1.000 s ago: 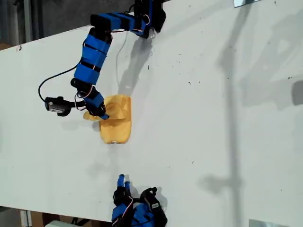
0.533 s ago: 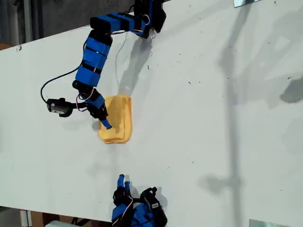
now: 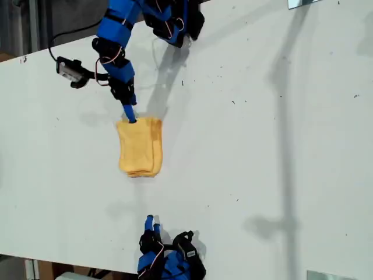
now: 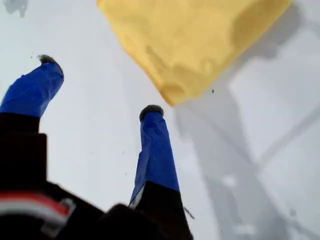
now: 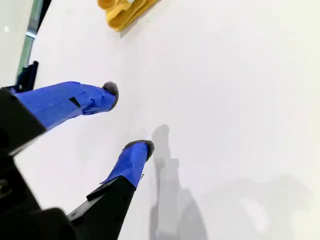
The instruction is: Grasp corners of a square towel and fold twice.
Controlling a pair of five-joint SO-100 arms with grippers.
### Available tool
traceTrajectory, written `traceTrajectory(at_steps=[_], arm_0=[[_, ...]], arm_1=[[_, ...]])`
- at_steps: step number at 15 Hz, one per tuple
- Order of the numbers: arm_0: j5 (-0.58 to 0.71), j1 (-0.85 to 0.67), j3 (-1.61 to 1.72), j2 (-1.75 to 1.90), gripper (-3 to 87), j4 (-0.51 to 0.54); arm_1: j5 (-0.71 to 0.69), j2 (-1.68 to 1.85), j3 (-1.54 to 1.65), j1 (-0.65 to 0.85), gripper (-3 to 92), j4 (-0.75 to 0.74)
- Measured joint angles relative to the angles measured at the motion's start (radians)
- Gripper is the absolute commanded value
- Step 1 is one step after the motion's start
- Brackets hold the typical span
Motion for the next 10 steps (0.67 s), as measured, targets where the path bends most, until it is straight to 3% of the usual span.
traceTrajectory(at_steps=[2,4,7,9,10], arm_0=[[0.0,0.091,0.0,0.0,16.5,0.0],[-0.011,0.236,0.002,0.0,16.2,-0.006],[-0.081,0.416,0.014,0.0,15.3,-0.02],[-0.198,0.445,0.018,0.0,8.2,0.006],[-0.238,0.5,0.02,0.002,0.1,0.009]], arm_1=[[0.143,0.586,0.451,-0.097,35.3,0.094],[0.227,0.95,0.581,-0.216,38.4,0.196],[0.29,1.003,0.672,-0.241,20.5,0.256],[0.423,1.006,0.686,-0.225,19.3,0.351],[0.528,1.015,0.684,-0.216,19.5,0.393]])
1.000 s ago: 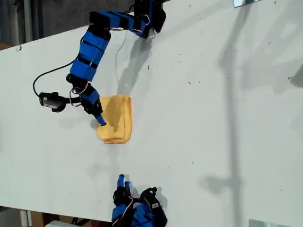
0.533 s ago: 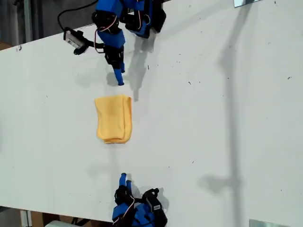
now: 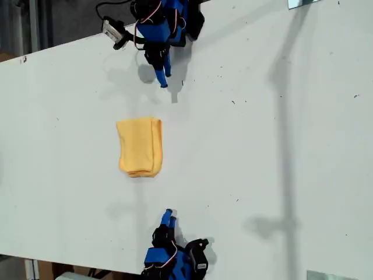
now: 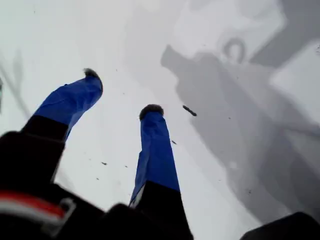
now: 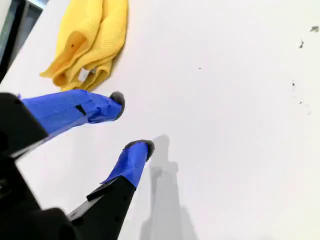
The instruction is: Grasp corners of a square towel and fold twice.
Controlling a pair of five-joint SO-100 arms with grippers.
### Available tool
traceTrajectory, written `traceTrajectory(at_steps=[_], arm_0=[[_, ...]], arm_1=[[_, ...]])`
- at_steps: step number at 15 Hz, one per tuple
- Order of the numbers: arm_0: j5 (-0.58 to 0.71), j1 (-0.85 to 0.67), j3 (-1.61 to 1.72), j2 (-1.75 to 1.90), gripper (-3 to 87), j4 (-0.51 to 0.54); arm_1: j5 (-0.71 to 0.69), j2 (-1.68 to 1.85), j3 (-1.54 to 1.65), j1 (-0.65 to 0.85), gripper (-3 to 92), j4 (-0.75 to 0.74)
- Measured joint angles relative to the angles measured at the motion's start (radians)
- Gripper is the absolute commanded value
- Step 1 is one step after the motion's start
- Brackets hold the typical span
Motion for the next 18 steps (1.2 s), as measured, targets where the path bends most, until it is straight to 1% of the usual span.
traceTrajectory(at_steps=[1,2,3,5,6,7,8,9,18], arm_0=[[-0.026,0.044,0.0,0.0,0.1,0.002],[-0.023,0.078,0.002,0.0,0.1,0.002],[0.044,0.078,0.002,0.0,0.1,-0.002],[0.281,0.032,0.008,0.0,0.1,-0.009],[0.344,0.015,0.008,0.0,0.1,-0.009],[0.362,0.014,0.008,0.0,0.1,-0.009],[0.368,0.017,0.008,0.0,0.1,-0.009],[0.371,0.017,0.009,0.0,0.1,-0.009],[0.371,0.011,0.011,0.0,0.1,-0.009]], arm_1=[[0.114,0.0,0.0,-0.006,19.4,0.035],[0.172,0.0,0.0,-0.025,19.5,0.037],[0.245,0.0,0.0,-0.051,19.5,0.032],[0.288,0.0,0.0,-0.051,19.8,0.02],[0.285,0.0,0.0,-0.046,19.8,0.021],[0.268,0.0,0.0,-0.026,19.8,0.044],[0.202,0.0,0.0,-0.014,19.8,0.052],[0.175,0.0,0.0,-0.014,19.8,0.054],[0.161,0.0,0.0,-0.009,19.8,0.055]])
